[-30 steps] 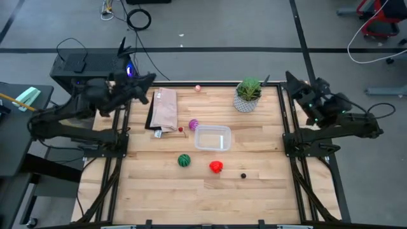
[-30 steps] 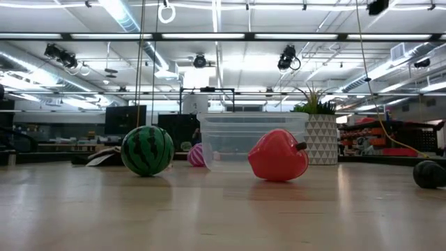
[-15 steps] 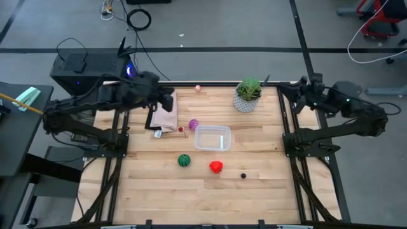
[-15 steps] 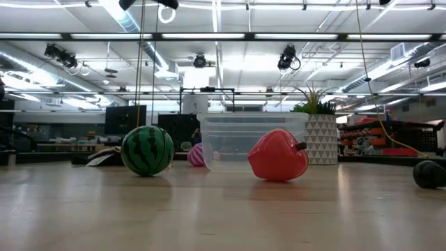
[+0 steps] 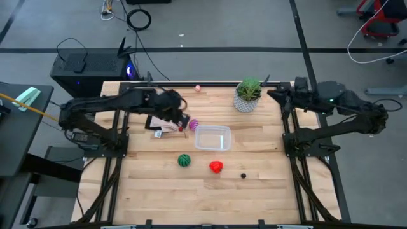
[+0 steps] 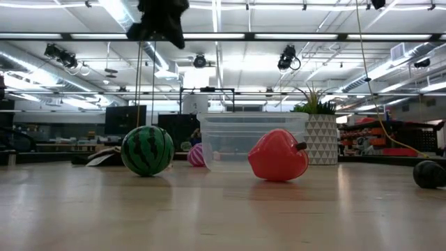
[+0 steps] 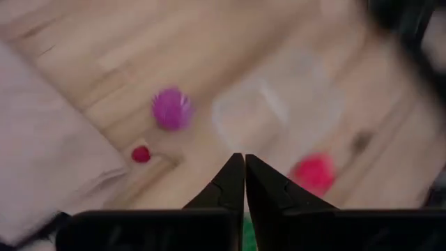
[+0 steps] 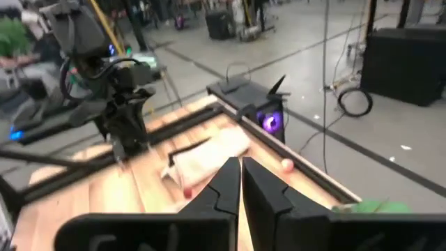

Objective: Pick and placing Produce into tupperware
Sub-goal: Put the cherry into the transparent bin

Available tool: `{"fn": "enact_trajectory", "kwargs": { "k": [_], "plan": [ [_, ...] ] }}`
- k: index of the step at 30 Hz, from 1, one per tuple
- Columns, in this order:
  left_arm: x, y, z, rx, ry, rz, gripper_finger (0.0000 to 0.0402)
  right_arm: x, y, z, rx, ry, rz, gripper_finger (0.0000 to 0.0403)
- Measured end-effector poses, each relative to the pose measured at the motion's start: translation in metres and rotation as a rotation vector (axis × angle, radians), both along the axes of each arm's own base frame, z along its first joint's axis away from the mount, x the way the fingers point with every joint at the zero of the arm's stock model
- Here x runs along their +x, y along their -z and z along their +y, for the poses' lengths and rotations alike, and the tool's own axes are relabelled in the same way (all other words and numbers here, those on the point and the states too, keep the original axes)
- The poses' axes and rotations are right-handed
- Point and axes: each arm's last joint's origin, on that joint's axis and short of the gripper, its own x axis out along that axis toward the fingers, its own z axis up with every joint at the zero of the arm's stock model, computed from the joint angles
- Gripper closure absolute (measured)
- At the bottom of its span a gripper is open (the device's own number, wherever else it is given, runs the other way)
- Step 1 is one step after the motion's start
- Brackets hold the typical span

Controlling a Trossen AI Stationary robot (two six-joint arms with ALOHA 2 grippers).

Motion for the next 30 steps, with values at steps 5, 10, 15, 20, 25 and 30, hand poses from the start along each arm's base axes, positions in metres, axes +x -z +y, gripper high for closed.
{"fn": "enact_trajectory", "kwargs": {
  "k": [5, 10, 15, 20, 25, 30],
  "plan": [
    [0.009, 0.030, -0.026, 0.074, 0.491, 0.247, 0.0375, 0.016, 0.005, 0.002, 0.026, -0.081, 0.054, 0.0380],
    [0.012, 0.048, -0.036, 0.151, 0.723, 0.393, 0.0381, 0.027, 0.009, 0.003, 0.053, -0.115, 0.080, 0.0380],
    [0.018, 0.051, -0.033, 0.203, 0.807, 0.378, 0.0385, 0.031, 0.010, 0.003, 0.081, -0.105, 0.084, 0.0380],
    [0.021, 0.050, -0.021, 0.267, 0.878, 0.351, 0.0375, 0.031, 0.010, 0.003, 0.150, -0.082, 0.056, 0.0380],
    [0.022, 0.050, 0.001, 0.289, 0.891, 0.326, 0.0359, 0.031, 0.010, 0.003, 0.207, -0.063, 0.033, 0.0380],
    [0.023, 0.060, 0.027, 0.257, 0.944, 0.219, 0.0332, 0.031, 0.010, 0.003, 0.231, -0.056, 0.024, 0.0380]
  ]
}}
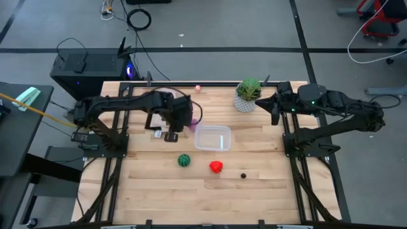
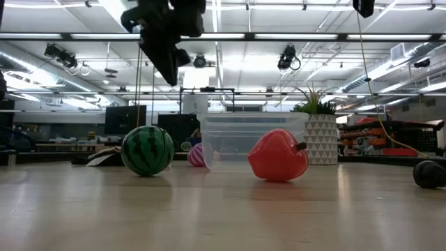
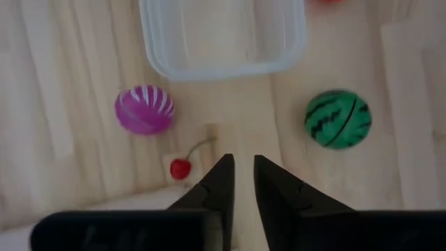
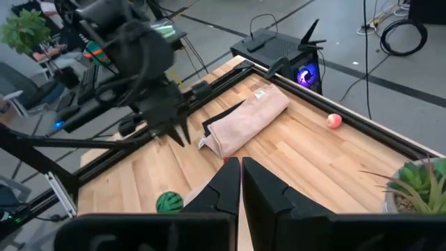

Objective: Pick and placing Produce into tupperware
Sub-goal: Put the cherry into the transparent bin

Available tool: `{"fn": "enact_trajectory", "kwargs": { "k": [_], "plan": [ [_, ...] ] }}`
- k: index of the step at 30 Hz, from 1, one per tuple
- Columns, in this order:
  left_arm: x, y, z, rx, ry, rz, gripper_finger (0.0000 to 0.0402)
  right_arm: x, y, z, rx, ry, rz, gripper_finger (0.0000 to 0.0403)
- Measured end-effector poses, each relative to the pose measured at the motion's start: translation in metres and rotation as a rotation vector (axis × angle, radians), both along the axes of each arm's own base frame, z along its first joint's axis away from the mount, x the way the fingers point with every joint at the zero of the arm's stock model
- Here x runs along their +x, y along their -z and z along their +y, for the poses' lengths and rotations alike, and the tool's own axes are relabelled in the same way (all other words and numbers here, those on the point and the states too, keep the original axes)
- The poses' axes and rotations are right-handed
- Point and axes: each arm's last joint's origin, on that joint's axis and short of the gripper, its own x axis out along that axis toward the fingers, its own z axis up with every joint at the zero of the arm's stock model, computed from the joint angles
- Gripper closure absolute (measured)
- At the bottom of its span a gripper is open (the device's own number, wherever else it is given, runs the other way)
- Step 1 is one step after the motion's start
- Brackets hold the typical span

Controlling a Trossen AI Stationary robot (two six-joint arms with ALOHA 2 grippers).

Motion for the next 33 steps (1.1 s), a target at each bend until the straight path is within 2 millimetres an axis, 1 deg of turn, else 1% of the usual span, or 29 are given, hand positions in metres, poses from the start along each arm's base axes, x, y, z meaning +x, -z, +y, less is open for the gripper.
{"fn": "enact_trajectory", "kwargs": {
  "k": [3, 9, 12, 14, 18, 22, 27, 30, 33],
  "plan": [
    [-0.004, 0.016, 0.013, -0.039, 0.004, -0.007, 0.0307, 0.000, 0.000, 0.000, 0.000, 0.000, 0.000, 0.0380],
    [-0.022, 0.046, 0.031, -0.078, -0.094, 0.090, 0.0241, 0.000, 0.001, 0.000, 0.000, -0.001, 0.008, 0.0380],
    [-0.028, 0.057, 0.037, -0.086, -0.122, 0.112, 0.0206, 0.001, 0.001, 0.000, -0.001, -0.001, 0.012, 0.0380],
    [-0.029, 0.062, 0.041, -0.082, -0.139, 0.095, 0.0184, 0.002, 0.002, 0.000, -0.002, -0.001, 0.017, 0.0380],
    [-0.026, 0.065, 0.045, -0.035, -0.127, 0.045, 0.0148, 0.006, 0.003, 0.000, 0.003, 0.002, 0.029, 0.0380],
    [-0.020, 0.064, 0.045, 0.051, -0.101, 0.002, 0.0132, 0.011, 0.006, -0.001, -0.005, 0.013, 0.050, 0.0380],
    [-0.017, 0.066, 0.042, 0.055, -0.087, 0.007, 0.0132, 0.016, 0.010, -0.001, -0.041, -0.001, 0.105, 0.0380],
    [-0.015, 0.074, 0.042, 0.048, -0.082, 0.032, 0.0134, 0.020, 0.013, -0.001, -0.052, -0.014, 0.130, 0.0380],
    [-0.011, 0.085, 0.047, 0.068, -0.077, 0.061, 0.0131, 0.023, 0.015, -0.001, -0.054, -0.017, 0.145, 0.0380]
  ]
}}
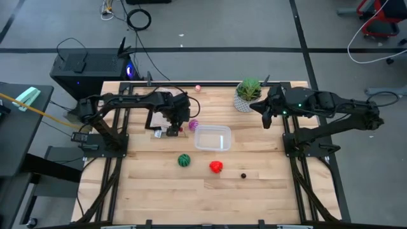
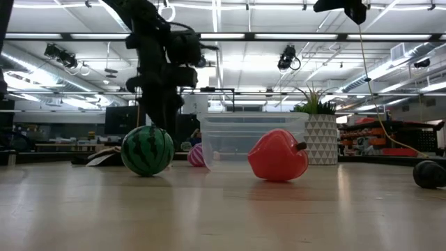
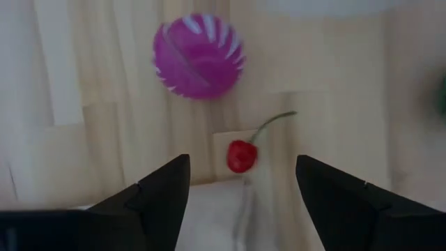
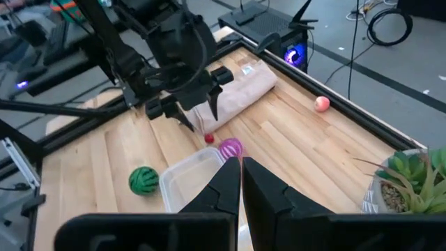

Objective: Pick and placing Produce into tupperware
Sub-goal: Put the cherry into the transparent bin

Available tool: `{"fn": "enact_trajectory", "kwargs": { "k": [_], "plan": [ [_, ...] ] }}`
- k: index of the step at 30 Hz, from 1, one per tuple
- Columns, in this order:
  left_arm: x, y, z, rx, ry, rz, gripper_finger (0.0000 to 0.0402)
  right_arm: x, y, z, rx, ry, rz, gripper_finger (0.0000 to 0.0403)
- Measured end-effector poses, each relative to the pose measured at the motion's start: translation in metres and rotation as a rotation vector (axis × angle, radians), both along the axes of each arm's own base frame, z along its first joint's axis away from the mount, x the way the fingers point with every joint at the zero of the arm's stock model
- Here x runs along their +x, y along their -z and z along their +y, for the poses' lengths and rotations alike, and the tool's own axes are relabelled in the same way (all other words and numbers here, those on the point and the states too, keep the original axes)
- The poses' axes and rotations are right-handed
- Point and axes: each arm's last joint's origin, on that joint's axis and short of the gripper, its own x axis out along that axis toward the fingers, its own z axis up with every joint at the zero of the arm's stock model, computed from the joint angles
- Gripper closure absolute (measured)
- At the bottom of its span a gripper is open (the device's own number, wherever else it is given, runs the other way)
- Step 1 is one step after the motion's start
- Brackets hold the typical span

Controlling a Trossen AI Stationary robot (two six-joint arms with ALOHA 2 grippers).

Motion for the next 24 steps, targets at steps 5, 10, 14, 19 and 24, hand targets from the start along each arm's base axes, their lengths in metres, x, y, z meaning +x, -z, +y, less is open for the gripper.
{"fn": "enact_trajectory", "kwargs": {
  "k": [5, 10, 14, 19, 24],
  "plan": [
    [0.003, 0.019, 0.008, -0.013, -0.003, 0.060, 0.0127, 0.006, 0.003, 0.000, 0.022, 0.014, 0.013, 0.0380],
    [0.001, 0.025, 0.011, -0.030, -0.015, 0.099, 0.0128, 0.011, 0.006, 0.000, 0.039, 0.024, 0.026, 0.0380],
    [0.002, 0.025, 0.011, -0.026, -0.014, 0.081, 0.0134, 0.014, 0.007, 0.000, 0.052, 0.037, 0.026, 0.0380],
    [0.004, 0.034, 0.015, -0.062, -0.104, 0.102, 0.0137, 0.015, 0.008, -0.001, 0.053, 0.041, 0.028, 0.0380],
    [0.005, 0.041, 0.013, -0.113, -0.114, 0.118, 0.0135, 0.017, 0.008, -0.001, 0.064, 0.047, 0.023, 0.0380]
  ]
}}
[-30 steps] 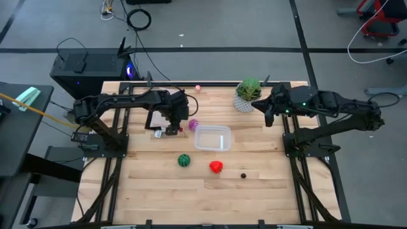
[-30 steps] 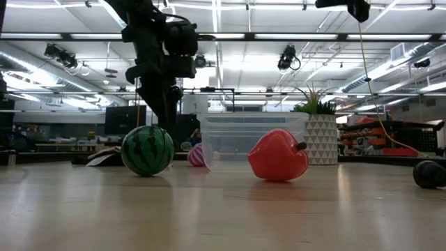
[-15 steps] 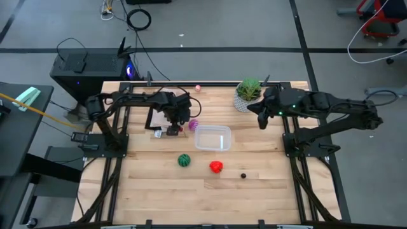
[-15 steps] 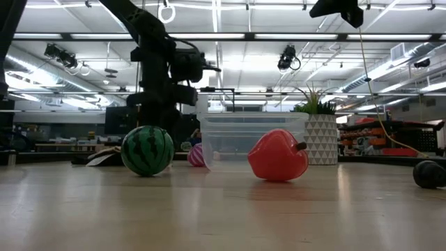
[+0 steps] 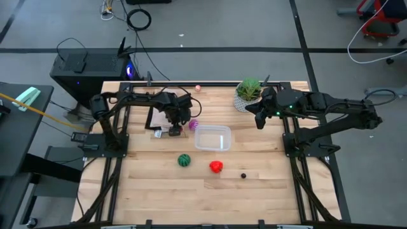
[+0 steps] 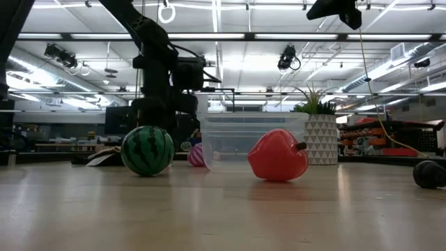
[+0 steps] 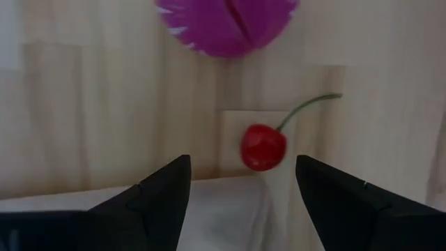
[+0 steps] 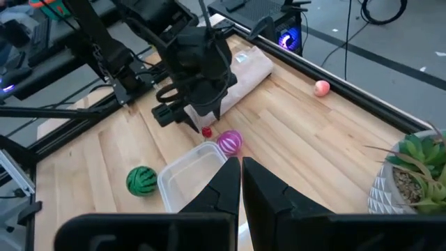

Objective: Pick and placing Produce into tupperware
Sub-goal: Put the cherry into the transparent bin

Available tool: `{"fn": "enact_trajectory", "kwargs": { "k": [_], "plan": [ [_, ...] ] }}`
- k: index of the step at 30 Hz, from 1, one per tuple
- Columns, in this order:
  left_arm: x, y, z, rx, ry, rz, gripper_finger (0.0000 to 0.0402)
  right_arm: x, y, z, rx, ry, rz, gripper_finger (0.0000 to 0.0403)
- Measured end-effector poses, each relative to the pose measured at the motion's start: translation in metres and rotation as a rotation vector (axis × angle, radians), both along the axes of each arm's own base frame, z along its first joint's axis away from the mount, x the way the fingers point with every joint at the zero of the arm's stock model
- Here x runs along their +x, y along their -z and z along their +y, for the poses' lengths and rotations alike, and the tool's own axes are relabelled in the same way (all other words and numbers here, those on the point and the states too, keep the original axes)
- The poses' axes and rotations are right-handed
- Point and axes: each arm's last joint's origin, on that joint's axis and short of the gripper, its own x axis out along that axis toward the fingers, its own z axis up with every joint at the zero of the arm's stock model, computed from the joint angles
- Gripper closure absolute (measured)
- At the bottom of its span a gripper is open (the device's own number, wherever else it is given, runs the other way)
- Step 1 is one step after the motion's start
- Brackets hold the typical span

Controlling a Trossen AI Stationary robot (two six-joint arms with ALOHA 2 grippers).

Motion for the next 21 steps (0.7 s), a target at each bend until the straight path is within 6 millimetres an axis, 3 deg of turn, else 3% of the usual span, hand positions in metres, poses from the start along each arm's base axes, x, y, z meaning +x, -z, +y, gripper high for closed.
{"fn": "enact_trajectory", "kwargs": {
  "k": [21],
  "plan": [
    [0.013, 0.012, -0.015, 0.016, 0.060, -0.009, 0.0178, 0.000, 0.000, 0.000, 0.000, 0.005, -0.001, 0.0380]
  ]
}}
